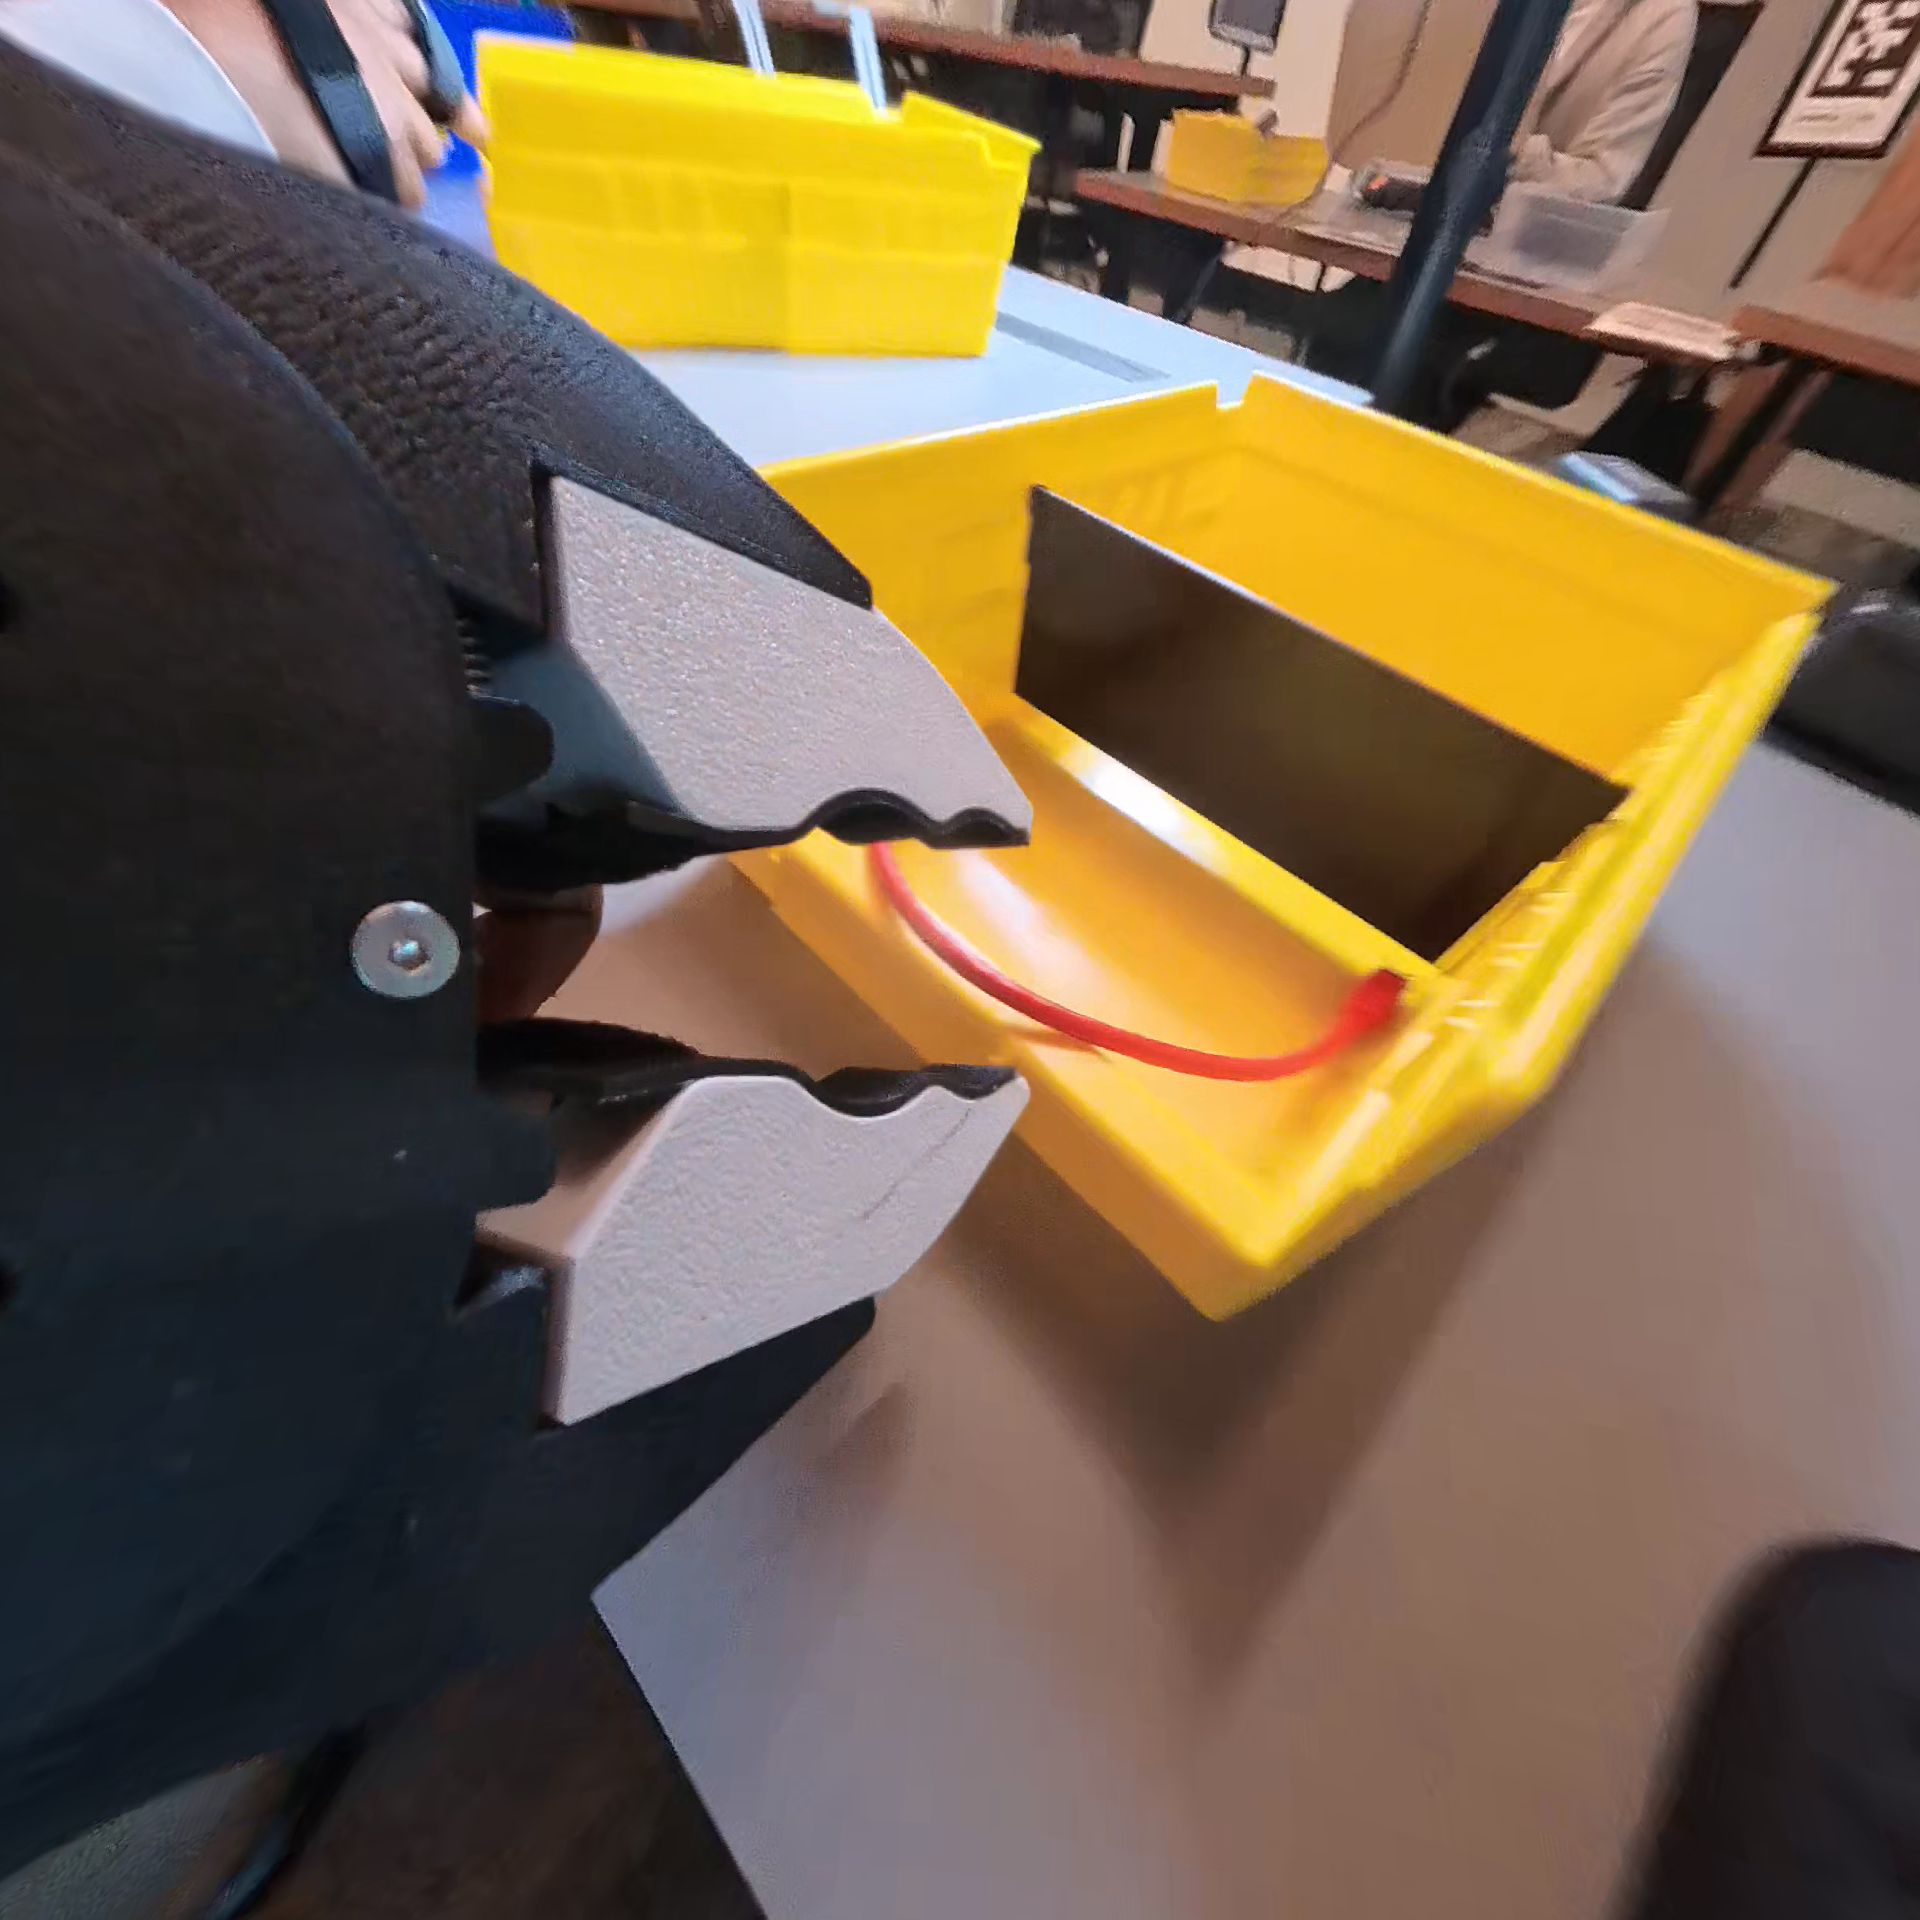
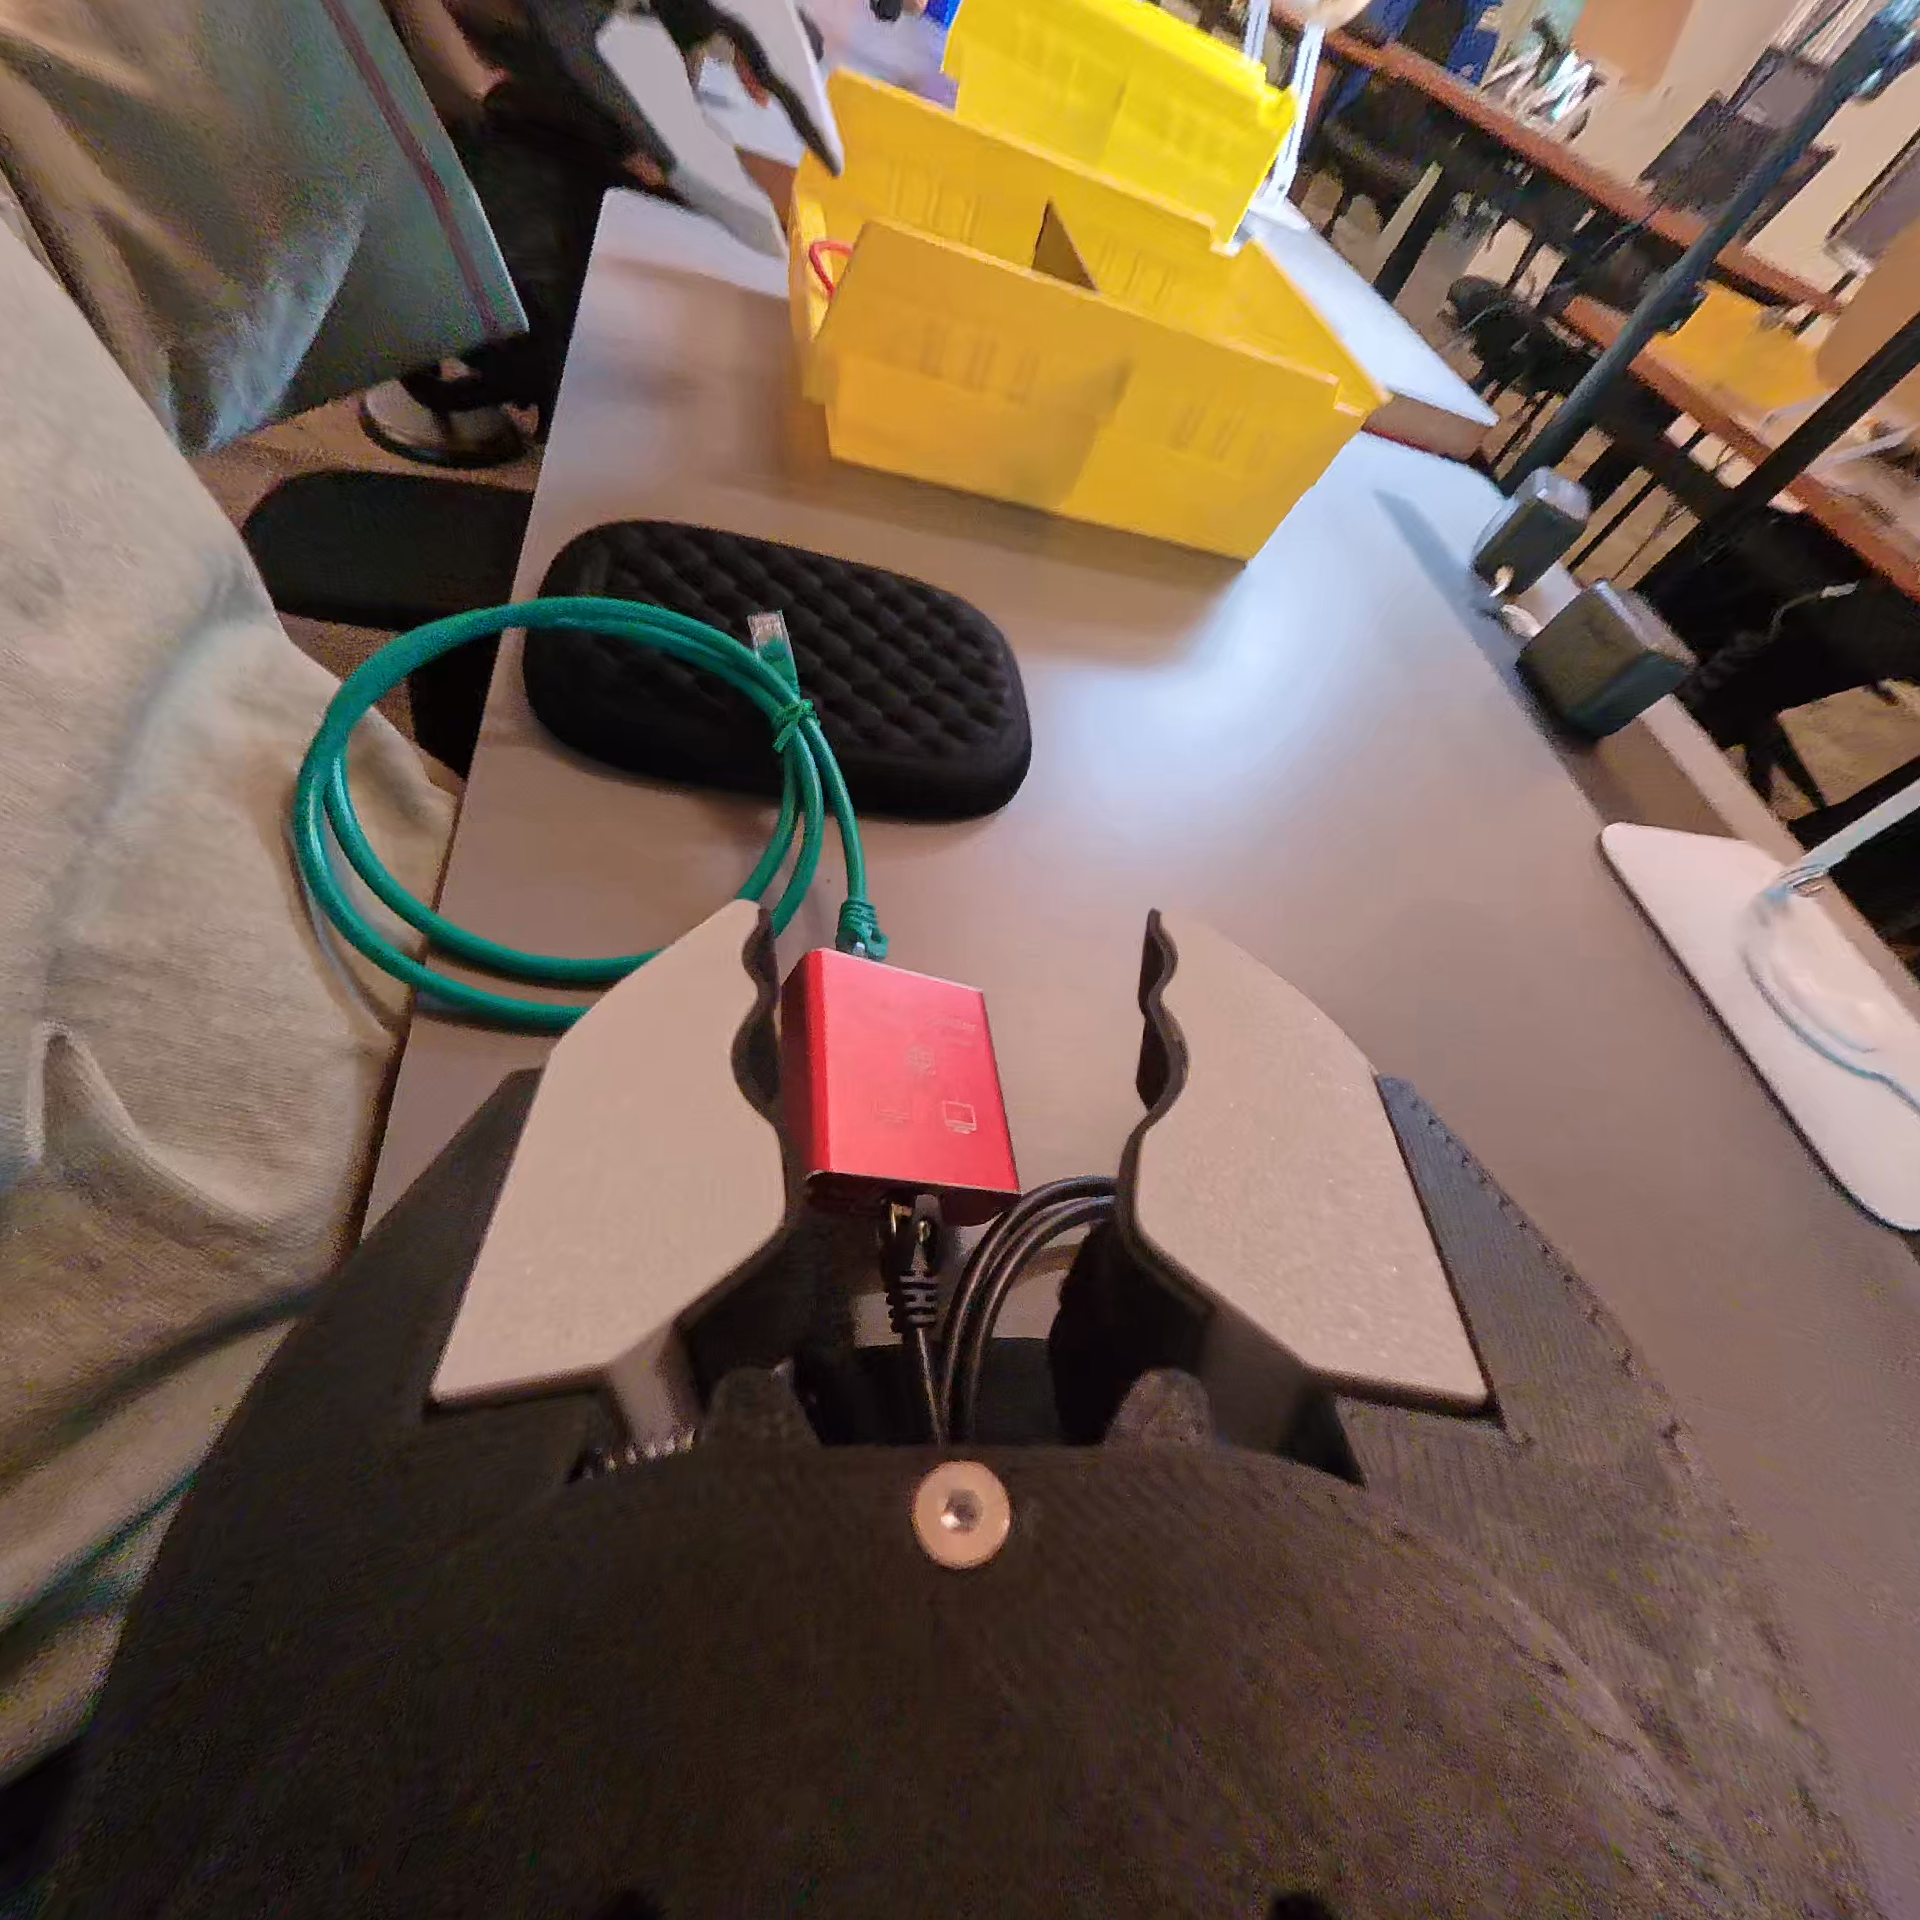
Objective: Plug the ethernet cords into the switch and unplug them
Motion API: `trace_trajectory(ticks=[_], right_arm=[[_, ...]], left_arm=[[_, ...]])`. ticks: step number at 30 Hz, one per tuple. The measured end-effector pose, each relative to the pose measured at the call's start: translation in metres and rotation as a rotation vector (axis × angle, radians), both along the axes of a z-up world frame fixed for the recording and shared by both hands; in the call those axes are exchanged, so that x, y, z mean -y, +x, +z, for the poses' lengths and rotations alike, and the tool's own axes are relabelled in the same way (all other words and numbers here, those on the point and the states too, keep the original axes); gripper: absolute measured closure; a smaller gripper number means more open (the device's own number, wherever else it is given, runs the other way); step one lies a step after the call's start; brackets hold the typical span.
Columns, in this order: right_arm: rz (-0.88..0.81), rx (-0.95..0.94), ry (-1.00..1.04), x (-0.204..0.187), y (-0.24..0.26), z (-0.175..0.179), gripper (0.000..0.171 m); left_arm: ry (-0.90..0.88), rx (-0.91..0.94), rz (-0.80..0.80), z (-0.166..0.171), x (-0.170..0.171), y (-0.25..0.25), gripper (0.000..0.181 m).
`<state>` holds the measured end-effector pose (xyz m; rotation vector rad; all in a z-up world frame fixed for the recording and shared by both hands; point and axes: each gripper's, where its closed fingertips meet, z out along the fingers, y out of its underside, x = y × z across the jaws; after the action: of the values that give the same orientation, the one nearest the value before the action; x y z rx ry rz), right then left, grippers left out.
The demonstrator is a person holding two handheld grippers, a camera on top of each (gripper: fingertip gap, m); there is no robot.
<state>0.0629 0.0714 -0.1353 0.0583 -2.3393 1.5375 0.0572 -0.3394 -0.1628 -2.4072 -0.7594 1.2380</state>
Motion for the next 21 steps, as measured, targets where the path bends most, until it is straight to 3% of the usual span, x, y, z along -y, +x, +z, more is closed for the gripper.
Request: trace_trajectory(ticks=[4, 10, 12, 14, 21], right_arm=[[0.004, -0.031, -0.034, 0.000, 0.002, 0.007, 0.108], [0.017, -0.039, -0.003, 0.008, 0.003, -0.002, 0.111], [0.019, -0.051, 0.000, 0.009, 0.004, -0.002, 0.111], [0.015, -0.056, -0.001, 0.010, 0.003, -0.002, 0.111], [0.000, -0.080, -0.019, 0.007, 0.000, 0.001, 0.111]], left_arm=[[-0.099, 0.041, 0.013, -0.021, 0.013, -0.003, 0.143], [0.010, 0.026, -0.040, -0.029, 0.005, -0.007, 0.150], [0.017, 0.015, -0.049, -0.028, 0.005, -0.006, 0.154], [0.005, -0.013, -0.041, -0.020, 0.007, -0.006, 0.171], [-0.005, -0.052, -0.036, -0.002, 0.006, -0.002, 0.173]])
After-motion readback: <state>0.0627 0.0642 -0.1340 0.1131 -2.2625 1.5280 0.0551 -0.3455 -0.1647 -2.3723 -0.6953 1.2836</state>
